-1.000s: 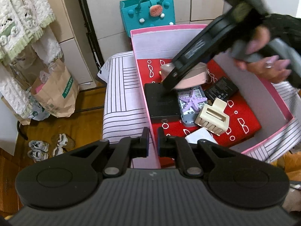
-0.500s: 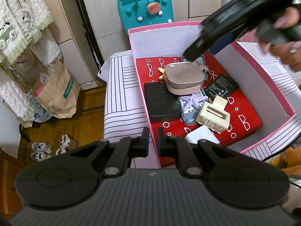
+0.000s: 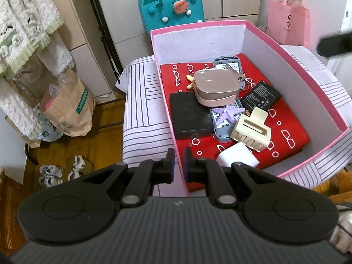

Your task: Organize rigid objects

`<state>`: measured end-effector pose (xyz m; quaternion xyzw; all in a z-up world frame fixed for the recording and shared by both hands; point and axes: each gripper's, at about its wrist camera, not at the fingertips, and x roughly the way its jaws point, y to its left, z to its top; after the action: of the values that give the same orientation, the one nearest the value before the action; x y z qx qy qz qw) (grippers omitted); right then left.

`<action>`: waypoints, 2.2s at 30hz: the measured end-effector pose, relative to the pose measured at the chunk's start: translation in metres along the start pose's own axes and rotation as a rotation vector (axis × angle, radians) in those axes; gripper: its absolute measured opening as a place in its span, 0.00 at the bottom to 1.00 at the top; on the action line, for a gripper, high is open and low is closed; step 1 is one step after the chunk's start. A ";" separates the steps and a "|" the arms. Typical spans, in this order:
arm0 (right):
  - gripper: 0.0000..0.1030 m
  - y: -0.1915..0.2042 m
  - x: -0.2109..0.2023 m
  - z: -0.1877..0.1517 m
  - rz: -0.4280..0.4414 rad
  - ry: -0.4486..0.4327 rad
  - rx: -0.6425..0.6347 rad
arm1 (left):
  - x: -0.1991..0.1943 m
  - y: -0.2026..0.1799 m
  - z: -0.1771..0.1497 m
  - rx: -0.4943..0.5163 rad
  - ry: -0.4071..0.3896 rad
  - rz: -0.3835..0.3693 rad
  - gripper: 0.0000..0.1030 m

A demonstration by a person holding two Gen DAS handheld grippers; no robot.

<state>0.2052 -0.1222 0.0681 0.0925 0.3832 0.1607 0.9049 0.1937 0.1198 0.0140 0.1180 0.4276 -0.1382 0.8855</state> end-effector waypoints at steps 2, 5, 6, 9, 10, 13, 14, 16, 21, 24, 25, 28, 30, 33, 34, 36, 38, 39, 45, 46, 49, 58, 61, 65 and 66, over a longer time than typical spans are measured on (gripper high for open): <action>0.85 0.006 -0.007 -0.010 -0.022 -0.024 -0.027 | -0.001 0.000 0.000 -0.007 -0.003 0.005 0.07; 0.85 0.007 -0.018 -0.025 0.003 -0.068 0.015 | -0.004 -0.002 0.000 -0.029 -0.003 0.016 0.07; 0.85 0.008 -0.021 -0.030 0.007 -0.078 0.017 | -0.005 -0.003 -0.001 -0.025 -0.007 0.027 0.07; 0.85 0.013 -0.026 -0.041 -0.026 -0.090 -0.006 | -0.013 -0.007 -0.001 -0.036 -0.012 0.055 0.07; 0.85 0.015 -0.027 -0.044 -0.042 -0.094 -0.020 | -0.015 -0.007 -0.001 -0.048 -0.012 0.056 0.07; 0.90 0.019 -0.028 -0.048 -0.067 -0.085 -0.042 | -0.025 -0.011 -0.003 -0.061 -0.023 0.097 0.09; 0.95 0.020 -0.028 -0.049 -0.063 -0.073 -0.046 | -0.028 -0.012 -0.003 -0.065 -0.019 0.111 0.15; 0.97 0.021 -0.031 -0.052 -0.053 -0.050 -0.046 | -0.038 -0.014 -0.004 -0.074 -0.025 0.125 0.22; 0.97 0.024 -0.049 -0.057 -0.149 -0.053 -0.108 | -0.067 -0.024 -0.008 -0.075 -0.081 0.218 0.61; 0.97 0.027 -0.072 -0.065 -0.219 -0.133 -0.195 | -0.085 -0.028 -0.010 -0.094 -0.107 0.214 0.78; 0.97 0.028 -0.080 -0.068 -0.228 -0.159 -0.206 | -0.089 -0.030 -0.011 -0.102 -0.115 0.205 0.80; 0.97 0.024 -0.101 -0.073 -0.216 -0.215 -0.167 | -0.102 -0.039 -0.015 -0.118 -0.143 0.197 0.87; 0.97 0.022 -0.115 -0.078 -0.229 -0.243 -0.141 | -0.108 -0.045 -0.016 -0.138 -0.150 0.185 0.96; 0.97 0.022 -0.127 -0.082 -0.294 -0.254 -0.138 | -0.114 -0.054 -0.018 -0.160 -0.142 0.155 0.99; 0.97 0.022 -0.130 -0.084 -0.320 -0.253 -0.134 | -0.116 -0.059 -0.019 -0.159 -0.138 0.151 0.99; 0.97 0.020 -0.135 -0.088 -0.356 -0.251 -0.108 | -0.117 -0.068 -0.020 -0.156 -0.131 0.150 0.99; 0.97 0.016 -0.139 -0.093 -0.370 -0.249 -0.072 | -0.118 -0.077 -0.021 -0.160 -0.125 0.144 0.99; 0.97 0.013 -0.140 -0.095 -0.371 -0.247 -0.054 | -0.119 -0.082 -0.023 -0.165 -0.129 0.133 0.99; 0.97 0.006 -0.156 -0.118 -0.362 -0.291 0.025 | -0.124 -0.110 -0.035 -0.161 -0.173 0.101 0.99; 0.97 0.006 -0.157 -0.121 -0.352 -0.290 0.027 | -0.124 -0.114 -0.036 -0.161 -0.176 0.095 0.99; 0.97 0.003 -0.159 -0.128 -0.372 -0.287 0.025 | -0.123 -0.123 -0.041 -0.180 -0.190 0.083 0.99; 0.97 -0.003 -0.151 -0.139 -0.434 -0.242 -0.007 | -0.112 -0.129 -0.053 -0.251 -0.140 0.041 0.99; 0.97 0.000 -0.151 -0.136 -0.422 -0.230 -0.015 | -0.112 -0.132 -0.055 -0.260 -0.134 0.053 0.99; 0.97 0.007 -0.152 -0.134 -0.443 -0.234 -0.036 | -0.121 -0.136 -0.056 -0.251 -0.172 0.111 0.99; 0.97 0.007 -0.152 -0.135 -0.447 -0.236 -0.037 | -0.123 -0.137 -0.056 -0.246 -0.178 0.121 0.99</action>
<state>0.0065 -0.1645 0.0788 0.0070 0.2827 -0.0481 0.9580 0.0325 0.0277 0.0652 0.0214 0.3533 -0.0411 0.9344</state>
